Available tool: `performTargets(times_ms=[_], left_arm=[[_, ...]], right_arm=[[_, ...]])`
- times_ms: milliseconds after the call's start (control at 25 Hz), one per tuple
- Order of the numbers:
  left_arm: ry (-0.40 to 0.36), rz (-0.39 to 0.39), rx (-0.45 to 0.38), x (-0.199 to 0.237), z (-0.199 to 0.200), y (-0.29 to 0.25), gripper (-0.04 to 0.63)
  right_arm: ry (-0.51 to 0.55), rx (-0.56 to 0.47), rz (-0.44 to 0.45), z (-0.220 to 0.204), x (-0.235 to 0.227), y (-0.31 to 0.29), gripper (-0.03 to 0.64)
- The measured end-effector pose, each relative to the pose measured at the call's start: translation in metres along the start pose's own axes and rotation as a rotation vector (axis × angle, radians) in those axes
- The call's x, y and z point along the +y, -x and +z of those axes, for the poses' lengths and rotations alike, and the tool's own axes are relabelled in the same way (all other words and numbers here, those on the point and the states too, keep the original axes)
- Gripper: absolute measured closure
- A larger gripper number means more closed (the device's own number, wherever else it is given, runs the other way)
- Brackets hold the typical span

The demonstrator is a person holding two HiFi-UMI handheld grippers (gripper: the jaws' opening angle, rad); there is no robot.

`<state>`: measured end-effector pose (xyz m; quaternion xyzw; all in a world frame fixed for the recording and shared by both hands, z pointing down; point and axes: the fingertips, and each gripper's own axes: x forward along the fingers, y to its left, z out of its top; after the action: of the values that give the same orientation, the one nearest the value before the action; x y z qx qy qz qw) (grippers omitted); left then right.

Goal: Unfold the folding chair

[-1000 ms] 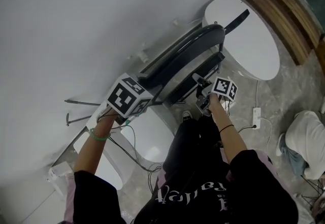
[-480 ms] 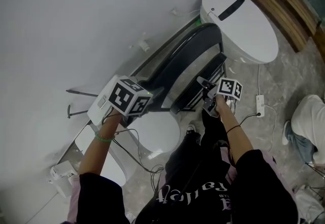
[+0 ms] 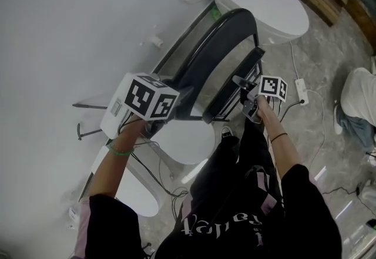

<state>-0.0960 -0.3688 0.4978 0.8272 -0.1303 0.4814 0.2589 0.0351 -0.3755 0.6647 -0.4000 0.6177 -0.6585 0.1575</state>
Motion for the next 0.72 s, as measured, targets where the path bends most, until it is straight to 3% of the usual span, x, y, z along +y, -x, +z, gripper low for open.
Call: performTargets(times_ms=[400, 720], left_arm=[[-0.083, -0.012, 0.056, -0.097, 0.005, -0.022, 0.534], [-0.041, -0.088, 0.070, -0.179, 0.012, -0.052, 0.520]], right_arm=[[-0.040, -0.020, -0.030, -0.021, -0.032, 0.097, 0.551], [-0.045, -0.050, 0.032, -0.027, -0.057, 0.191, 0.551]])
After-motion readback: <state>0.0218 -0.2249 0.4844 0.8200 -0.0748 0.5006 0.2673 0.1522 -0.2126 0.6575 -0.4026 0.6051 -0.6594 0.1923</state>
